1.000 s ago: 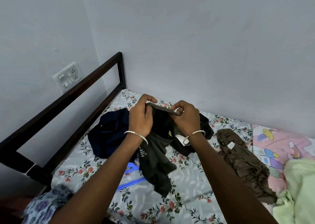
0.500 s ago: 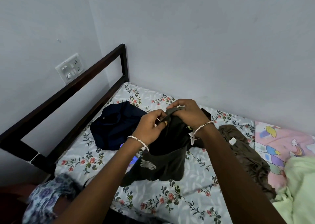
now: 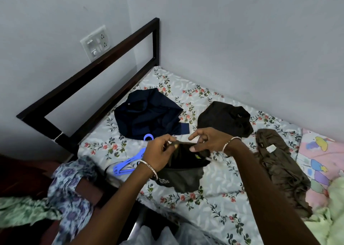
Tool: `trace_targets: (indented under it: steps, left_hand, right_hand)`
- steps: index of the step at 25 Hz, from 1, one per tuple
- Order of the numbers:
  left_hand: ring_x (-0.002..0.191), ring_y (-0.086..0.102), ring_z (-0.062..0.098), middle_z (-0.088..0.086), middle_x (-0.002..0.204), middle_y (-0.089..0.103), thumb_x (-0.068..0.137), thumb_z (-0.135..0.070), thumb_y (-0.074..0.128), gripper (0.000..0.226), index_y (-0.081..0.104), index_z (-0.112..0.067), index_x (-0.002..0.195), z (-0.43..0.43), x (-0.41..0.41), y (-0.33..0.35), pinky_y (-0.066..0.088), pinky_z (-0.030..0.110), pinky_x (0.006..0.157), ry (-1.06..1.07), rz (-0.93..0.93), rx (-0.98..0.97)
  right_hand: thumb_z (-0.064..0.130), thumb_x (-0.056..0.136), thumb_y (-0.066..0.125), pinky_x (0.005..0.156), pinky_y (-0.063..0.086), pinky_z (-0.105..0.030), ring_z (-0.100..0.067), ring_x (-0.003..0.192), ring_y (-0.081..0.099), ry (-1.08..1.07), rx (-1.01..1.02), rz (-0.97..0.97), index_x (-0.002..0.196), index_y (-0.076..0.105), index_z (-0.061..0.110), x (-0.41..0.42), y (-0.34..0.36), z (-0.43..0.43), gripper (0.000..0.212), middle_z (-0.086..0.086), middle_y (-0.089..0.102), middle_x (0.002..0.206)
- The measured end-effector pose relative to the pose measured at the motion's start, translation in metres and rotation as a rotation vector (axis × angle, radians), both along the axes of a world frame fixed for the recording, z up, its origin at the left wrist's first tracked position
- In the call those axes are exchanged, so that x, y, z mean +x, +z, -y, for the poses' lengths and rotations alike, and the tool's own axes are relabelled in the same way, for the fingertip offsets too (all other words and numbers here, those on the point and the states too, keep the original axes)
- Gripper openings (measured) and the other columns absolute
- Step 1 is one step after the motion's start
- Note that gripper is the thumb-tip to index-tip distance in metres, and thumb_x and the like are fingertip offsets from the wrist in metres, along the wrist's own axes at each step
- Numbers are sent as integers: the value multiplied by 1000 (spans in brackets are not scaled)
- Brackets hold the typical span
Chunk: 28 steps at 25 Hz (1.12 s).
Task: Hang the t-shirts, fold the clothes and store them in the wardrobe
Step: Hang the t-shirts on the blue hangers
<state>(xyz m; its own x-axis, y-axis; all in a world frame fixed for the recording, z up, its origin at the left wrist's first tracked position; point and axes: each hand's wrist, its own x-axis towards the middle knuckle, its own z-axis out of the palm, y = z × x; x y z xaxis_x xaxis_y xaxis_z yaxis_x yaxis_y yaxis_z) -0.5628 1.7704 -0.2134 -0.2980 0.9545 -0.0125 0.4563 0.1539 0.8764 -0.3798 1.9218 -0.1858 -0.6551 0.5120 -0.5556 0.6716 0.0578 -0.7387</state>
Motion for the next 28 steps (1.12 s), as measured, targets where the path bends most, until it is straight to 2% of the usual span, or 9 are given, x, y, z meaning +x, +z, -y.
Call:
trace_targets:
  steps: [3,5,8,11,13,16,22,25,28]
  left_hand:
    - [62,52,10,-7,70,62,90,-6,65,10,71,-14,92,11,-16,-25,31,19,58,262,-78,-131]
    - [64,54,14,1,74,66,90,-6,64,10,71,-13,91,20,-28,-45,31,20,58,345,-67,-214]
    - [60,54,8,-8,68,60,89,-6,63,12,71,-15,91,36,-43,-69,37,20,59,433,-39,-293]
    - [58,52,1,-10,67,58,89,-6,63,12,71,-13,93,42,-57,-91,38,8,56,513,-71,-331]
    - [57,54,2,-10,69,58,91,-10,63,9,71,-14,95,40,-65,-101,40,9,56,546,-66,-337]
    - [55,57,3,-12,69,60,92,-13,64,9,72,-16,94,34,-74,-117,41,11,55,566,-36,-322]
    - [62,60,10,-8,71,65,93,-17,64,10,73,-22,91,27,-88,-147,44,21,57,611,-30,-312]
    - [64,61,14,-5,75,68,93,-14,64,12,73,-21,92,27,-90,-155,46,21,58,629,-8,-306]
    - [66,60,13,-4,74,67,91,-12,64,14,73,-22,90,28,-93,-164,43,13,56,660,15,-313]
  right_hand:
    - [27,85,80,63,55,-29,-18,69,66,-119,-15,8,109,68,17,-23,-42,2,28,-3,70,77]
    - [23,89,74,59,54,-25,-19,67,66,-157,-1,54,105,69,14,-38,-79,3,19,-8,71,80]
    - [9,91,65,52,52,-22,-26,67,67,-187,69,124,93,71,11,-53,-137,2,7,-6,69,70]
    - [8,87,65,72,60,-39,-28,68,70,-201,157,200,73,67,27,-67,-199,0,24,-5,71,68]
    - [12,86,67,80,58,-41,-30,77,71,-180,195,246,68,67,31,-79,-235,-2,26,-8,73,76]
    - [14,89,65,83,53,-36,-36,95,68,-102,259,291,89,77,12,-99,-276,-6,11,-16,75,95]
    - [17,89,69,93,50,-42,-36,114,60,111,355,384,123,62,9,-122,-351,-22,36,-17,66,118]
    - [22,87,72,95,46,-45,-33,118,58,257,474,502,124,59,19,-124,-374,-30,39,-8,63,120]
    - [21,88,69,88,47,-42,-33,109,63,326,604,513,114,60,14,-123,-391,-31,29,-9,67,112]
